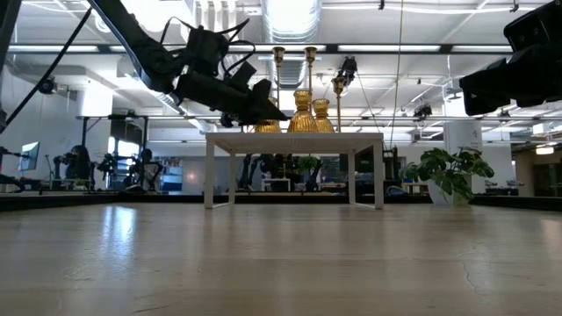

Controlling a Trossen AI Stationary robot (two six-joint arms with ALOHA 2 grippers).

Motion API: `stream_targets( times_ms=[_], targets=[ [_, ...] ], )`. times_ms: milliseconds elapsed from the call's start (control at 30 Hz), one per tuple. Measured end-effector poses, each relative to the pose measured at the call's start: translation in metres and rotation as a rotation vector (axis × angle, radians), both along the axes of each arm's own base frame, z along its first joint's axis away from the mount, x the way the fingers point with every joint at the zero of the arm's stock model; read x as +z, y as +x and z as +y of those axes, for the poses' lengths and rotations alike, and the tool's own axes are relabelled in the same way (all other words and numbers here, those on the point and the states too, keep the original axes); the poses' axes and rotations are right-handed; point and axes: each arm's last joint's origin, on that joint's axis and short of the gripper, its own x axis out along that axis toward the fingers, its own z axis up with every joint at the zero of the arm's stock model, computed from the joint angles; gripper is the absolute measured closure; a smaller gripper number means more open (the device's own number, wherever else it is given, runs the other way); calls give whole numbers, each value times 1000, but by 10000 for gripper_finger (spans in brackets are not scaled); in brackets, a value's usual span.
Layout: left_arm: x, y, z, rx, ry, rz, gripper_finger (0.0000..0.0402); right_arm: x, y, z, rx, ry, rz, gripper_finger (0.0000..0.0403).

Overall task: Pick & Place candle stick holders
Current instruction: Return to Home Position

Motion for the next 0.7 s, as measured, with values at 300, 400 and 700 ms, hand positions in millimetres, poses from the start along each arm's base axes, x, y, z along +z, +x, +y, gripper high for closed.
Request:
stream_targets(
  times_ms=[300,400,700],
  targets=[
    [1,-1,0,7,22,12,107,0,0,0,0,0,0,394],
    [2,-1,0,7,27,10,87,0,0,0,0,0,0,394],
    [5,-5,-2,8,13,34,81,0,0,0,0,0,0,394]
  ],
)
